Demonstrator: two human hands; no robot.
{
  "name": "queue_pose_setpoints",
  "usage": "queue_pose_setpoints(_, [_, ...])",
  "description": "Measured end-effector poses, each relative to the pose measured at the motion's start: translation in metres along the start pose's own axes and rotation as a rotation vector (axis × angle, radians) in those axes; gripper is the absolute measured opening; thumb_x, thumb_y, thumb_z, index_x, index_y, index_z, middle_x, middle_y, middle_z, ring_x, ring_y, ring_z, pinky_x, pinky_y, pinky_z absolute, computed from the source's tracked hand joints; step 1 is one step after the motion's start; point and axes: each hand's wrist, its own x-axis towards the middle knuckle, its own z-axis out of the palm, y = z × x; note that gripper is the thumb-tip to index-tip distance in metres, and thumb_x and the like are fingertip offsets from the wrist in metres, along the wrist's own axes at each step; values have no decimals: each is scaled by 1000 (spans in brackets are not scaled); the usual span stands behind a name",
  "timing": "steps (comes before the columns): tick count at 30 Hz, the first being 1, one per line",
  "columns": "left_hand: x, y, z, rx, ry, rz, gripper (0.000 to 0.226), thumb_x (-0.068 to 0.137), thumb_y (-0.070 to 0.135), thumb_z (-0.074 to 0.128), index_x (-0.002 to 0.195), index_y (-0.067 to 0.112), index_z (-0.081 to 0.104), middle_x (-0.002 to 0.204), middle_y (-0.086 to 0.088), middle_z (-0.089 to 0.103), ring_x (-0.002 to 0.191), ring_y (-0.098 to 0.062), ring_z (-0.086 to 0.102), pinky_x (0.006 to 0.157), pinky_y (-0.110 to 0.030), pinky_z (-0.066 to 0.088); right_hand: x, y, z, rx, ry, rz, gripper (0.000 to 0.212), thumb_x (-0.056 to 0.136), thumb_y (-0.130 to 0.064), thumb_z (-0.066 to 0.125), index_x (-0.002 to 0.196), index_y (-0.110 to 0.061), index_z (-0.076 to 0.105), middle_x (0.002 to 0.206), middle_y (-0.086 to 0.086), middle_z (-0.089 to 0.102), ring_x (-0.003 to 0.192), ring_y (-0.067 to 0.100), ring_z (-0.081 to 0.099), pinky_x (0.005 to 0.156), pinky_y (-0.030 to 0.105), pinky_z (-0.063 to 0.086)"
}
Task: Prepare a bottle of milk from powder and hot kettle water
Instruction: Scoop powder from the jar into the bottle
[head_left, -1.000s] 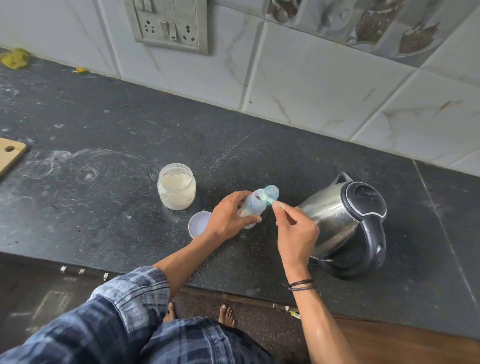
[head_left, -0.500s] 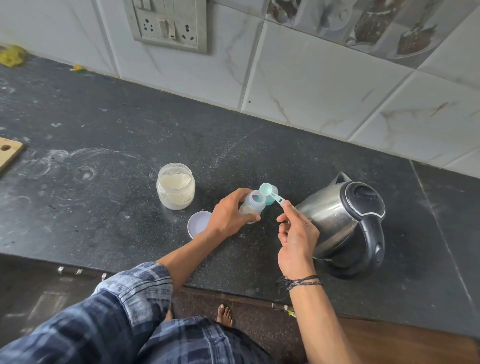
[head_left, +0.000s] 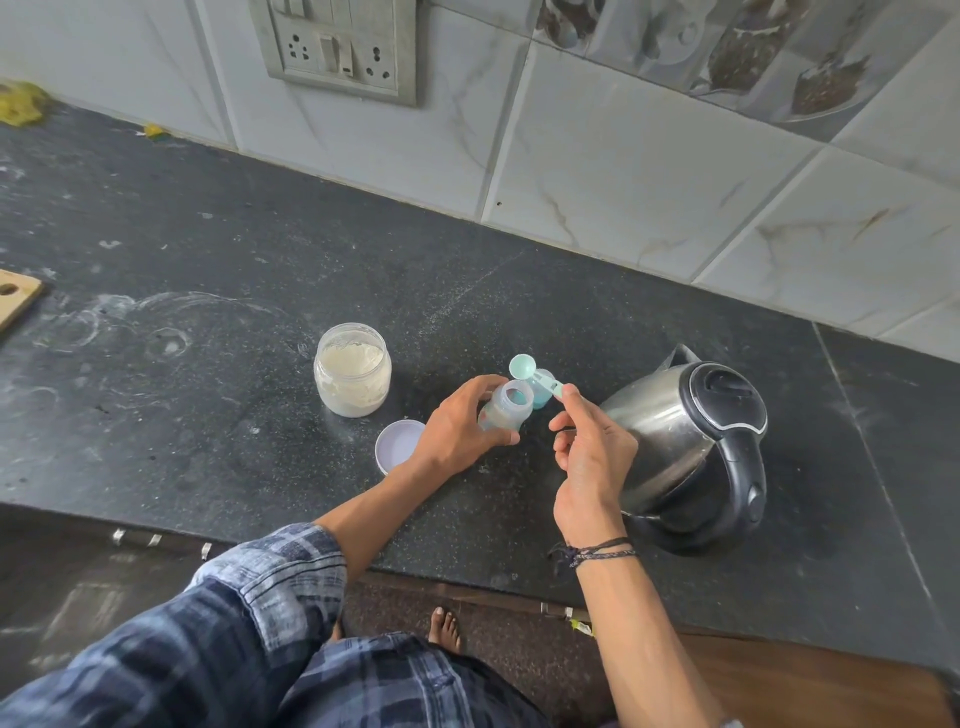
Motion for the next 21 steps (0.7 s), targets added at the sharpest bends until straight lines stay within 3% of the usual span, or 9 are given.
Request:
queue_pose_setpoints(4, [-7,-1,-4,-4,28,10,79,77,27,91,145,21,52,145,5,59,131,-14,54,108,-32,44,-5,-5,12,-100,-42,-111,33,96,-25,75,65,-13,76,58,3,61,50,13,42,52,24,39])
queue_pose_setpoints(9, [-25,-10,-19,65,89,53,66,88,26,82,146,15,52,146,-2,58,135,-18,53,109,-24,37,-19,-9,40,-277,-157,-290,46,97,-30,71,57,-7,65,58,0,60,60,14,48,70,38,43])
queue_pose_setpoints(14, [-43,-25,-37,179,111,89,57,93,30,74,145,22,52,145,4,57,133,-16,50,108,-33,43,-30,-7,77,-419,-297,-326,35,96,-31,70,64,-17,74,54,-3,61,48,6,44,55,26,42])
queue_pose_setpoints(18, [-51,-34,-51,215,103,132,50,93,29,74,138,18,54,136,3,60,123,-16,52,101,-35,46,-37,1,109,-530,-356,-352,25,95,-30,72,75,-17,80,57,-5,66,49,3,51,60,32,48])
queue_pose_setpoints(21, [-55,-41,-59,226,103,154,43,91,27,72,130,16,57,125,0,62,113,-14,50,91,-29,42,-39,7,126,-635,-379,-400,28,94,-33,72,70,-20,77,58,-10,68,54,5,59,64,35,52])
